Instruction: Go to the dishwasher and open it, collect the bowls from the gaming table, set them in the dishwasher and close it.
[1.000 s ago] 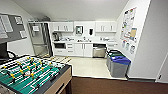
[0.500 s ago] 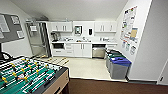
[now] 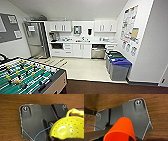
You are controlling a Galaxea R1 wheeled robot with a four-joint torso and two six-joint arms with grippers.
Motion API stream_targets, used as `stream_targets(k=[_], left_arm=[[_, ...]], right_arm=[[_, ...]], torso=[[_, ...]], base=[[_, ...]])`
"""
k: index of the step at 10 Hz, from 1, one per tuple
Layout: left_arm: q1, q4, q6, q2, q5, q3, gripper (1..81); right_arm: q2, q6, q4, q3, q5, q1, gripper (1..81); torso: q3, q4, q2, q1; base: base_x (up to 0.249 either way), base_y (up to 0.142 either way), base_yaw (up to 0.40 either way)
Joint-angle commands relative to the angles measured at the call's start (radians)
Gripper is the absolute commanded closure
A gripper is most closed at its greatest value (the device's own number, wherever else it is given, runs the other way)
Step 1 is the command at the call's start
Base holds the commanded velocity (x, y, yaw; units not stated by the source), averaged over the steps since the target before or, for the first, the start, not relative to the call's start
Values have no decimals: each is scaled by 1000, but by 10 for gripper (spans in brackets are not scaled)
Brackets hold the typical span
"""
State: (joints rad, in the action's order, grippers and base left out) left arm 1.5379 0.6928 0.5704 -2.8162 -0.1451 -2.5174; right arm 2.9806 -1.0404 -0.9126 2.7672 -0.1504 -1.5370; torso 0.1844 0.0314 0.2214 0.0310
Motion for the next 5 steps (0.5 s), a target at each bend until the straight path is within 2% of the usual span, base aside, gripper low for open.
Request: stream_targets(k=[1, 5], left_arm=[[-40, 13, -9, 26, 38, 5, 811], [-40, 13, -9, 29, 38, 6, 811]], right_arm=[[0, 3, -5, 0, 35, 45, 811], [2, 5, -5, 0, 35, 45, 811]], torso=[[0, 0, 0, 0], [0, 0, 0, -1]], base=[[148, 0, 0], [148, 0, 0]])
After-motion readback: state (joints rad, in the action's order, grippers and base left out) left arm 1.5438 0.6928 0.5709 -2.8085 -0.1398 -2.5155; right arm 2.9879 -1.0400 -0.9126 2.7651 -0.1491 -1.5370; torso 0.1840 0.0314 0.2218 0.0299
